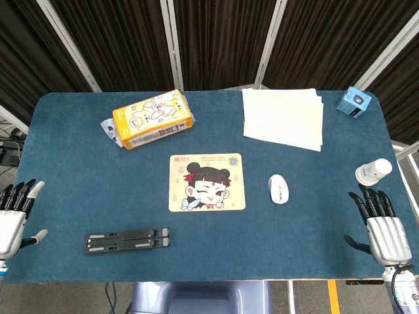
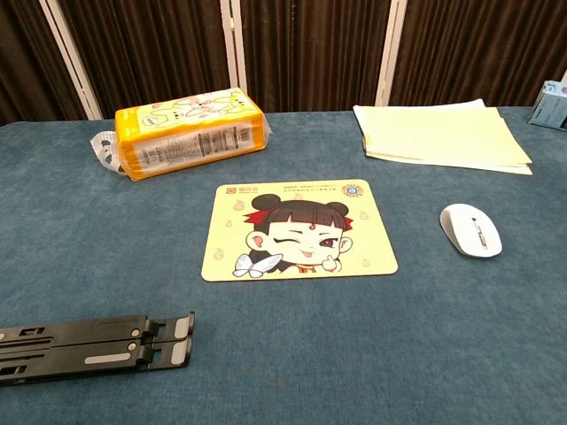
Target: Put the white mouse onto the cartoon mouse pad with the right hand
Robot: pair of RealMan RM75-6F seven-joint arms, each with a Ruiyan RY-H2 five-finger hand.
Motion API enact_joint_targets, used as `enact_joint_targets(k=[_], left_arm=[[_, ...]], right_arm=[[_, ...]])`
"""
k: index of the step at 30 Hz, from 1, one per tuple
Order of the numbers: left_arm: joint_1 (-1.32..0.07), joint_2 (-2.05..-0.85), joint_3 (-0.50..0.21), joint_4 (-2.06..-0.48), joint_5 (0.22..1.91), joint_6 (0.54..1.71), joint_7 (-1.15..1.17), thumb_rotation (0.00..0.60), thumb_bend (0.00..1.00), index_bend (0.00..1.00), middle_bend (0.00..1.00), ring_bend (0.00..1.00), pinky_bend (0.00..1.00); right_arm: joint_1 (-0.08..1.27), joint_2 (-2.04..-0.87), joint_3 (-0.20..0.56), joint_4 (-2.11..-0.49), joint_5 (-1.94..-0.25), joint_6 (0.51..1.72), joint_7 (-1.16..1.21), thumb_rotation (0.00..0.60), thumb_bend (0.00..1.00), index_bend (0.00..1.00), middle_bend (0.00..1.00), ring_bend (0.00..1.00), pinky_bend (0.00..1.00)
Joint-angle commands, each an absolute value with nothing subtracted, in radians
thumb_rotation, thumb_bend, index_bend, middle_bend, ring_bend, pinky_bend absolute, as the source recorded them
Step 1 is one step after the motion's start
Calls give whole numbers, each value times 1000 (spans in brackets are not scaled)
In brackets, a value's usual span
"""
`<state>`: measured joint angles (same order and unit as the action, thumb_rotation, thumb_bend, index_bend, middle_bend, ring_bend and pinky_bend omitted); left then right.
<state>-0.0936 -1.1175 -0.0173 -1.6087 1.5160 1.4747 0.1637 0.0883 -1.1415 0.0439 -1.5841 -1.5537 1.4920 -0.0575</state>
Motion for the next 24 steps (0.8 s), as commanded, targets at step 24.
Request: enact_joint_targets(k=[24], left_arm=[[-86,-1119,-20,-1617,1502,1482,174,600,10,0,0,0,0]], right_arm=[[96,-1141,55,-1619,-1512,1459,-69,600,90,100,0,0,0]])
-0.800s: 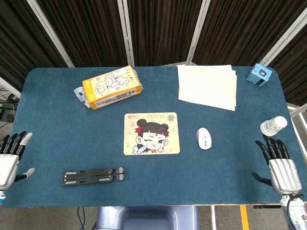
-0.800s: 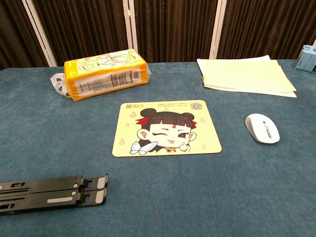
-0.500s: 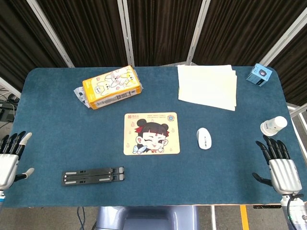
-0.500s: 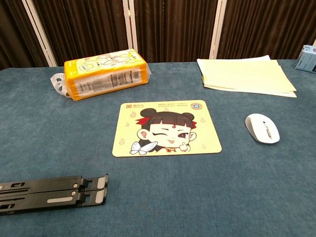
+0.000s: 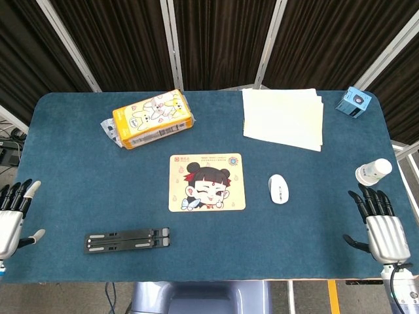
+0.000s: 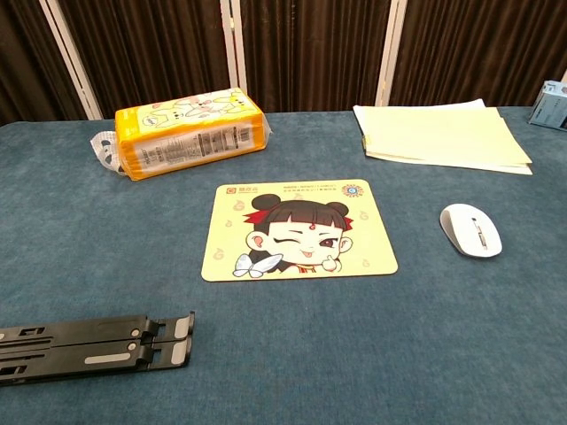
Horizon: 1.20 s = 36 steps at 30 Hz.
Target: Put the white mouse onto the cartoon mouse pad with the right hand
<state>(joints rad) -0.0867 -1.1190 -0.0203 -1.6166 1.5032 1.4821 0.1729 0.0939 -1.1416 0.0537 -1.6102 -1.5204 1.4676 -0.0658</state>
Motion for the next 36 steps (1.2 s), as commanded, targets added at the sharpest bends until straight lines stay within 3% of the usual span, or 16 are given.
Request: enact_joint_targets(k=[1,8,15,28,36], left_arm=[[-86,-1119,-21,-1618,1501,1481,173,600,10,0,0,0,0],[-89,-1122,-21,-1616,1506,1481,175,600,10,0,0,0,0],[-89,-1124,-23,-1615,1504,1482,176,600,12,0,0,0,0],[-92,-1124,-24,-1614,1502,1474,164,600,13,0,0,0,0],[-90,-1119,-26,-1619,1491,1471,153,600,11,0,0,0,0]], right_arm=[[97,-1141,55,-1625,-1505,1452,-72,600,91,101,0,0,0],[133,-1143,78,-1765,-1379,1348,-159,600,94,100,0,0,0],[190,-1260,147,-1798,-1215,1326,-364,600,96,100,0,0,0],[286,-1542,231,-1697,-1005,1337,-505,600,99,101,0,0,0],[346,-1659,272,-1571,-940,1326,-543,600,99,100,0,0,0]])
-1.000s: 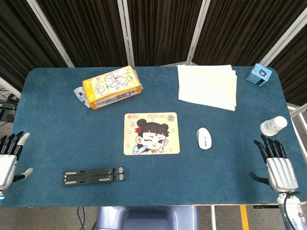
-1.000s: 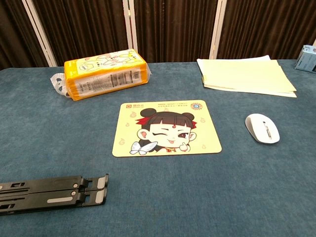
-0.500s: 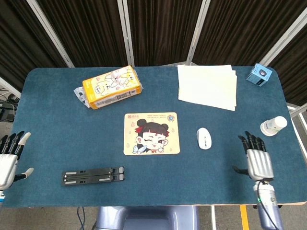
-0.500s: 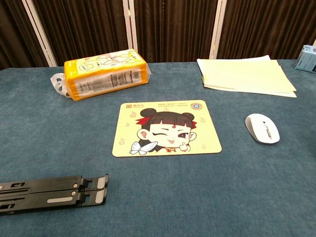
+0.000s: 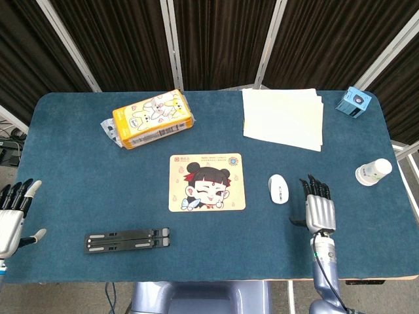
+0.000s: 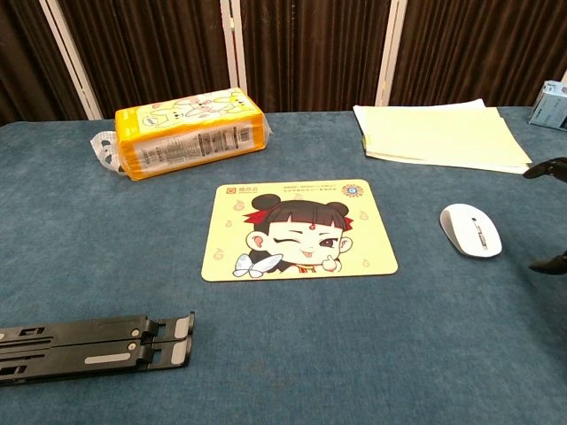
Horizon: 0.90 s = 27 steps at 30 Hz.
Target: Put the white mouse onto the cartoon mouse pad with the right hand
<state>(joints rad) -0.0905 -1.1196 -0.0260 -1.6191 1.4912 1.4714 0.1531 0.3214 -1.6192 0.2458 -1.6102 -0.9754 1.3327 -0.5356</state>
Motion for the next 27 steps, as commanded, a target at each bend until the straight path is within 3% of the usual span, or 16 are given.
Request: enact_joint_targets(k=[1,13,27], left_arm=[[-91,-1119,-25,-1619,1491,1469,153,600,10,0,0,0,0],[-95,-1119,-25,-1629,1482,1454,156,600,10,0,0,0,0],[-105,-1118,-24,-1645,1462,1426,186,600,12,0,0,0,0]], right_arm=[[353,-1673,283,-1554,-927,1322,-539,600,99,99,0,0,0],[422,-1801,348,-1348,-873,1291,-499,600,102,6,0,0,0],[502,-1948,402,-1174,-831,1229,-430,600,100,0,0,0,0]])
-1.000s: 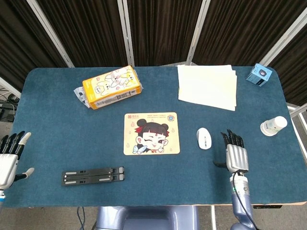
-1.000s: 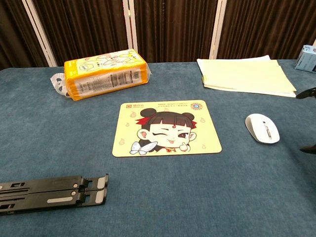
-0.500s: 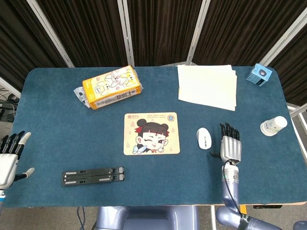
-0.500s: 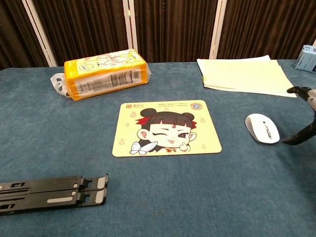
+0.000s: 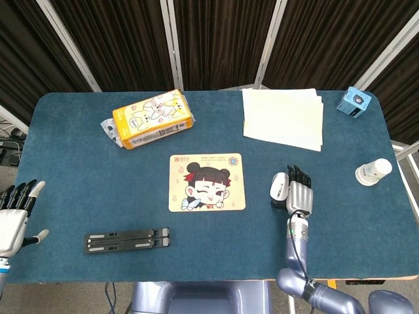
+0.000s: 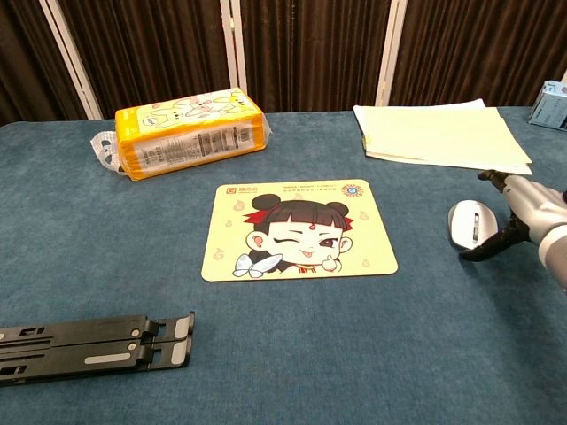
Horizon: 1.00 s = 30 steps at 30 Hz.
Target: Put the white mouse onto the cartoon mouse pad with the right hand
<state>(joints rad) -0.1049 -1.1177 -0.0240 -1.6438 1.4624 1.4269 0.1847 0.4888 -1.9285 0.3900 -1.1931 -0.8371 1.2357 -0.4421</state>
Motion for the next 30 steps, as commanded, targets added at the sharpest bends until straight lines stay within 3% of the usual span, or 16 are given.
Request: enact_joint_targets(k=[1,17,30], left_arm=[[-106,-1118,-24,-1645,1461,1426,186,600,12,0,0,0,0],[-113,-1113,-22,-1649,1457,1410,173,600,12,0,0,0,0],[-114,-1110,-17,-1656,1459,1407,165,600,11,0,0,0,0]], right_arm=[[506,-1955,406,-1168,-830,1229,-426,600,101,0,0,0,0],[568,-2000,459,-1055,-833,1205,-390,600,106,0,0,0,0],[528,-1934,466,-993,-824,1206,-373,600,152,0,0,0,0]])
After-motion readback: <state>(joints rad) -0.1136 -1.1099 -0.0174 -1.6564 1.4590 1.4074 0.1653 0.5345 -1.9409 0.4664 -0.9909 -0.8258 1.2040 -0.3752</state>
